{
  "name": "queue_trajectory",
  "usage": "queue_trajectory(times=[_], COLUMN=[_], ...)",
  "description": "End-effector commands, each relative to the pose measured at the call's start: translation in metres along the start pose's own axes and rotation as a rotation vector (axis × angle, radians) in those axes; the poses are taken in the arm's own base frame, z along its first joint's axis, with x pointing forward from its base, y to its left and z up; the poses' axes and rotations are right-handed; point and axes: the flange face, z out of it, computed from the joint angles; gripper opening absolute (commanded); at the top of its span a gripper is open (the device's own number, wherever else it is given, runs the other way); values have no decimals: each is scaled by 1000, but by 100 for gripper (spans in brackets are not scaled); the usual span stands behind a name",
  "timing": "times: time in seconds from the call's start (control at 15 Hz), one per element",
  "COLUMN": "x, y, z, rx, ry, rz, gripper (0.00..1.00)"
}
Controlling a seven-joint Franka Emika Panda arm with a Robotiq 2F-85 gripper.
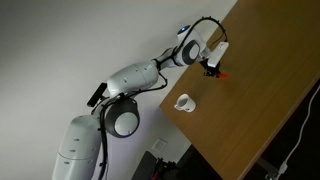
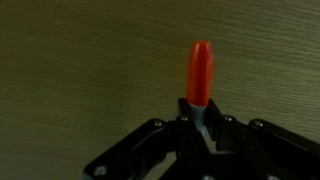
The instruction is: Put the red pen in the white mug
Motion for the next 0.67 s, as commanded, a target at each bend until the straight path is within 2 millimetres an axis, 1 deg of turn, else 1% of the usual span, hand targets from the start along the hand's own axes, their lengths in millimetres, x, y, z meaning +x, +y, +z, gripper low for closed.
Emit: queue_trajectory(times=[0.0,0.27,0.6], x=[-8,-15,-23], y=[-19,-37,-66], z=[-29,-44,-57], rx=[30,41,39], ry=[16,89,182], rz=[31,2,-23], gripper=[5,5,5])
